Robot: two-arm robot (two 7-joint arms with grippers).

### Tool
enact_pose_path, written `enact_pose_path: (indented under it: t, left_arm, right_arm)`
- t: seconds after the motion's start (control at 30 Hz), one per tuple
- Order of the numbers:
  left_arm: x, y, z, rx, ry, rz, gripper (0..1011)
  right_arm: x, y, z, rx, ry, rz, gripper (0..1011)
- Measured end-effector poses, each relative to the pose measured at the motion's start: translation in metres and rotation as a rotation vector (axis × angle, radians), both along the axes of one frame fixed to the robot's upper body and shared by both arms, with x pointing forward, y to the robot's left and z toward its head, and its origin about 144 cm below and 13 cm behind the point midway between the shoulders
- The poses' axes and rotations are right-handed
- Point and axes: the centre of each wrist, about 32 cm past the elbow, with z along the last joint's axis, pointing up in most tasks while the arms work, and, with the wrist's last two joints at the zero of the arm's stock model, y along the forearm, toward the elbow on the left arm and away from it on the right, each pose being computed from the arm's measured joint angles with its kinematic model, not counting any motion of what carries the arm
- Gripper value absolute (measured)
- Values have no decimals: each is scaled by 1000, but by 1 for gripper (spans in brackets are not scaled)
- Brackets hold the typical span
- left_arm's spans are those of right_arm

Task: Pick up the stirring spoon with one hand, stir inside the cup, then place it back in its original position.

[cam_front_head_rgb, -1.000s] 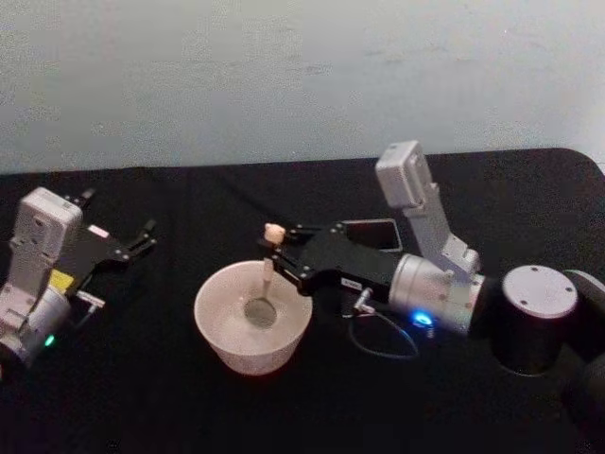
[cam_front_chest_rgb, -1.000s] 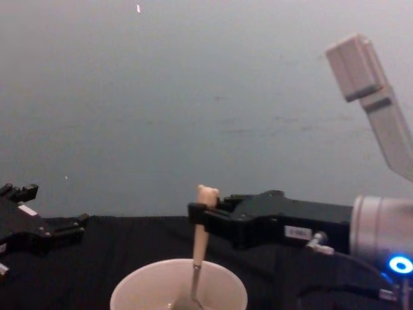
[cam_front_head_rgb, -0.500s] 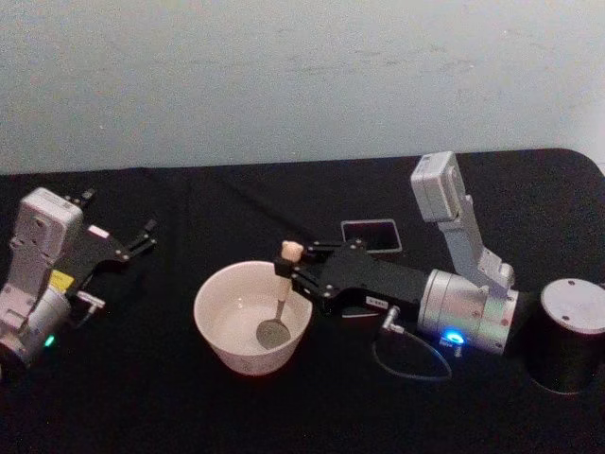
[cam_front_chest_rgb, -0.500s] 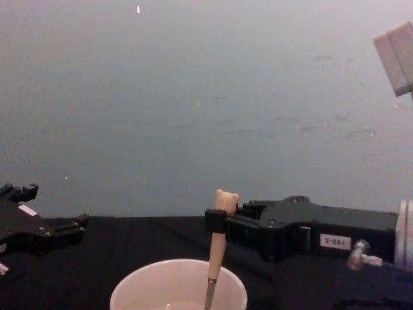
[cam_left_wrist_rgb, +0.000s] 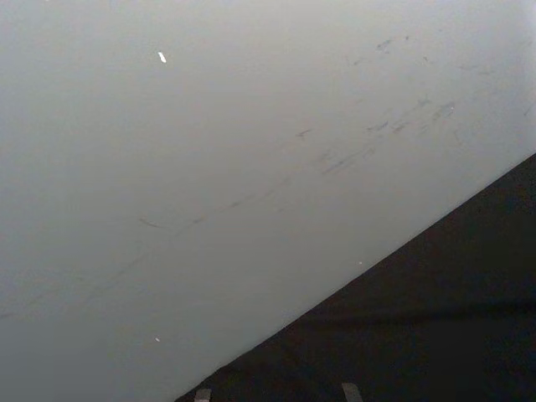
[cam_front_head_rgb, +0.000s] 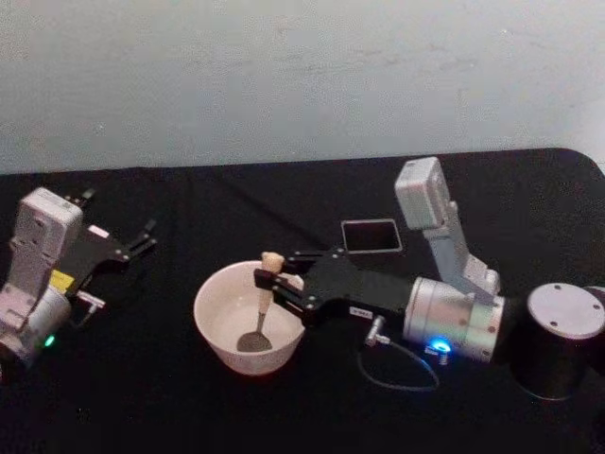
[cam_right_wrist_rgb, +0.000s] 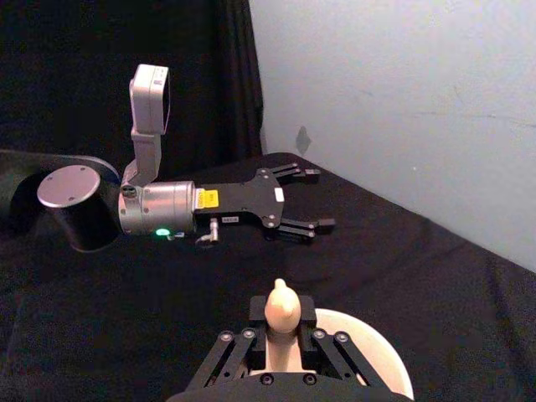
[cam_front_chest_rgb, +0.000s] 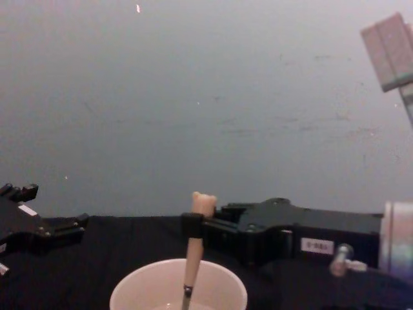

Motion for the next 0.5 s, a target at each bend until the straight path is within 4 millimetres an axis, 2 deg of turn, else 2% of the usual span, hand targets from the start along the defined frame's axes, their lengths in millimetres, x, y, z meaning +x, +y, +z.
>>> enact_pose_path:
  t: [0.5]
  left_arm:
    - [0, 0, 0, 0, 0, 0, 1001]
  right_arm:
    - [22, 25, 2, -12, -34, -51, 213]
